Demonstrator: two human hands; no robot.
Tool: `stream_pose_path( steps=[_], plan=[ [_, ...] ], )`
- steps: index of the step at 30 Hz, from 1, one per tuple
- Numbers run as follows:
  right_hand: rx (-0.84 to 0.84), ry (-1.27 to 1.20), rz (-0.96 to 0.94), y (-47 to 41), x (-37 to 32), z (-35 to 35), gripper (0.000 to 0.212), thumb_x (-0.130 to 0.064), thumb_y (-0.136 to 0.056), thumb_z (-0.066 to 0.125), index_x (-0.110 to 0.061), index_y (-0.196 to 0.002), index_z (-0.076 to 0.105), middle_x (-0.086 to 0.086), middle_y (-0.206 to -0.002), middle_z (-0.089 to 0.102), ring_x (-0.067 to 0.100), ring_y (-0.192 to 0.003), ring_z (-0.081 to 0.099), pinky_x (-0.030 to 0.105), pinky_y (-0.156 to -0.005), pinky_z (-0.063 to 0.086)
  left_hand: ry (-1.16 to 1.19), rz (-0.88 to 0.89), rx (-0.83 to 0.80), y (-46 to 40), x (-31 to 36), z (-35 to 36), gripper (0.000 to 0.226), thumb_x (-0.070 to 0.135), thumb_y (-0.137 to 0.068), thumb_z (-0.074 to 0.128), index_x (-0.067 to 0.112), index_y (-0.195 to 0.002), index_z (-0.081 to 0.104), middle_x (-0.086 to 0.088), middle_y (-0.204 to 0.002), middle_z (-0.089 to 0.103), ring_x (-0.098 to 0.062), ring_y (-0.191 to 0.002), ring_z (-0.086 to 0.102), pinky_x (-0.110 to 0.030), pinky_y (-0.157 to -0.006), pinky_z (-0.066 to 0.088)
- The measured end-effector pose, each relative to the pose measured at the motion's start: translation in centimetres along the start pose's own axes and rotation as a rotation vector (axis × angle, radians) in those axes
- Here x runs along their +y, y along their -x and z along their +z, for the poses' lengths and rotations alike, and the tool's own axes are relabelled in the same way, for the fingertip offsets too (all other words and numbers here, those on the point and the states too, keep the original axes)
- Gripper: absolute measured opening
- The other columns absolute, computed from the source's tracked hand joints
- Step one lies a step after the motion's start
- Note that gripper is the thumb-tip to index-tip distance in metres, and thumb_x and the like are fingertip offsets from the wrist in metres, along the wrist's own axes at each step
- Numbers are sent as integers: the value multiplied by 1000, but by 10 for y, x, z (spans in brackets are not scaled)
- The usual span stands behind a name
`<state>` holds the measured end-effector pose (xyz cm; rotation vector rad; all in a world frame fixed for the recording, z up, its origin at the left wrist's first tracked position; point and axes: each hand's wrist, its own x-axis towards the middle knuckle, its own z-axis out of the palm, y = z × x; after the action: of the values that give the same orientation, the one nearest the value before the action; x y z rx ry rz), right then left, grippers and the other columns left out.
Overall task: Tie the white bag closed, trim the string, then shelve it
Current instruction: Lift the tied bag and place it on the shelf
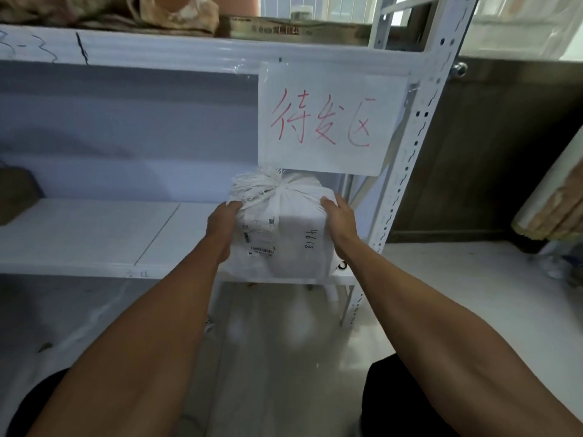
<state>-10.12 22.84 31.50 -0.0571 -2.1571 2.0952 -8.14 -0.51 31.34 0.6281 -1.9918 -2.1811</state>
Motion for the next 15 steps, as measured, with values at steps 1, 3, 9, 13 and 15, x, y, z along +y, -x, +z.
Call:
stream_pose_path(
  steps=[1,3,9,13,15],
  plan=[
    [-1,20,-4,-7,1,0,35,-27,-97,51,-26,-131,57,-8,-115,59,18,-112,56,35,-101,43,-4,-8,-7,-5,-2,1,41,50,-69,64,29,-104,67,-2,-116,67,-27,-108,61,-49,-103,46],
    [-10,59,-10,-20,3,2,33,-27,-96,51,-26,-128,59,-8,-114,62,18,-111,58,36,-100,44,4,-39,-20,-17,-7,4,45,52,-64,66,28,-103,67,-3,-114,68,-27,-106,62,-49,-101,47],
    [-6,126,-19,-83,9,19,37,-30,-94,54,-23,-130,58,-11,-116,61,16,-114,57,31,-98,42,41,3,-16,-74,-7,30,12,30,-83,67,28,-94,65,-5,-102,69,-22,-84,65,-31,-67,53],
    [18,133,20,-142,28,27,46,-37,-89,58,-22,-133,57,-7,-123,63,18,-118,57,37,-104,43,-10,65,-41,-136,-2,48,29,30,-80,70,26,-109,66,-4,-111,69,-25,-100,65,-43,-88,55],
    [38,90,13,-172,39,28,23,-26,-93,58,-26,-115,64,-10,-107,64,14,-106,60,29,-92,47,-33,79,-55,-170,1,62,34,30,-80,72,23,-113,65,-4,-111,68,-25,-101,64,-44,-92,53]
  ],
)
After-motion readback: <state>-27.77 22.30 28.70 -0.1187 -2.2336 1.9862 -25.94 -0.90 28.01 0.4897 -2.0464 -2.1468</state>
